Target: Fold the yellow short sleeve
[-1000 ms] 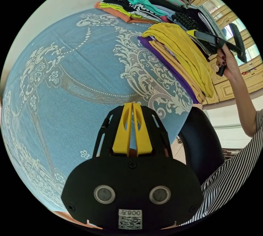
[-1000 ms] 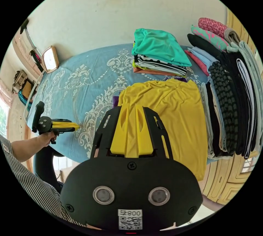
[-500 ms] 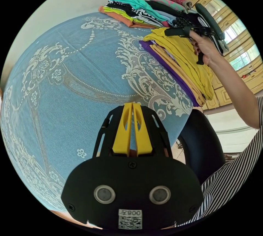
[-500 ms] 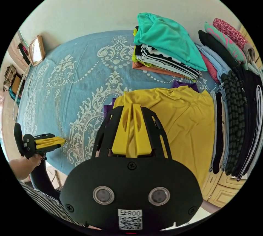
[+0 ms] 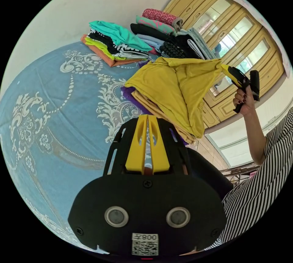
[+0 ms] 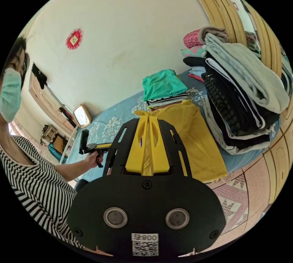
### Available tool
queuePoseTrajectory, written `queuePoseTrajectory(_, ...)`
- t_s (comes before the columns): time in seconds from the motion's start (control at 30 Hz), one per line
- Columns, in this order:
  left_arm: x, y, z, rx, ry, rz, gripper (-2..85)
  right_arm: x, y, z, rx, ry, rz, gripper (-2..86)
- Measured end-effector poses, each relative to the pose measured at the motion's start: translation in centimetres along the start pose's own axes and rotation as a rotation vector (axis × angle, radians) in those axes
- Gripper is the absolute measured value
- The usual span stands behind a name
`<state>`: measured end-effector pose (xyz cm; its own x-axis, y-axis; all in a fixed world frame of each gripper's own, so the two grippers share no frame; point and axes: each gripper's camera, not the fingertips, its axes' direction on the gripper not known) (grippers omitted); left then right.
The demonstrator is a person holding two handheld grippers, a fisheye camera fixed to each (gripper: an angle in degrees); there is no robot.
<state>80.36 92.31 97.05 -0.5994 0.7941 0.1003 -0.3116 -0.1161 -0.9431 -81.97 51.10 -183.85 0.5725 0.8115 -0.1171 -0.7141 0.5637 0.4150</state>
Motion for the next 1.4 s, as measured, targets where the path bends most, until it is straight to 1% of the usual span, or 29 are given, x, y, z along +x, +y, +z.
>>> queuePoseTrajectory(0.17,1.4,-5.4,1.1,0.012,0.043,0.092,1.1,4.9,2.9,-11.2,0.162,-0.075,0.126,0.2)
queuePoseTrajectory(0.3,1.6,-10.2,2.2,0.035,0.036,0.115,1.6,7.4,4.4,-17.0,0.227,-0.031,0.146,0.1)
queuePoseTrajectory(0.37,1.1,-12.1,2.4,0.047,0.029,0.107,2.1,8.3,4.7,-18.4,0.234,-0.028,0.144,0.2)
queuePoseTrajectory(0.47,0.3,-15.0,3.5,0.007,-0.004,0.120,3.1,9.7,5.1,-20.2,0.237,-0.023,0.143,0.2)
queuePoseTrajectory(0.63,0.1,-18.7,5.8,-0.104,-0.168,0.239,4.2,11.9,5.7,-22.4,0.250,-0.027,0.150,0.2)
queuePoseTrajectory(0.73,-0.6,-19.9,6.2,-0.126,-0.199,0.268,4.0,13.1,6.0,-23.5,0.249,-0.029,0.157,0.2)
queuePoseTrajectory(0.93,-2.5,-20.6,6.7,-0.211,-0.178,0.322,2.3,14.9,6.6,-25.3,0.244,-0.018,0.167,0.2)
queuePoseTrajectory(1.13,-5.0,-19.2,5.2,-0.240,-0.152,0.355,1.3,16.3,7.1,-26.7,0.240,-0.011,0.181,0.2)
queuePoseTrajectory(1.27,-6.6,-17.5,3.0,-0.227,-0.125,0.354,0.8,17.1,7.4,-27.3,0.243,-0.012,0.193,0.1)
queuePoseTrajectory(1.4,-9.2,-14.6,-1.5,-0.162,-0.067,0.314,0.5,17.5,7.6,-27.9,0.248,-0.003,0.200,0.1)
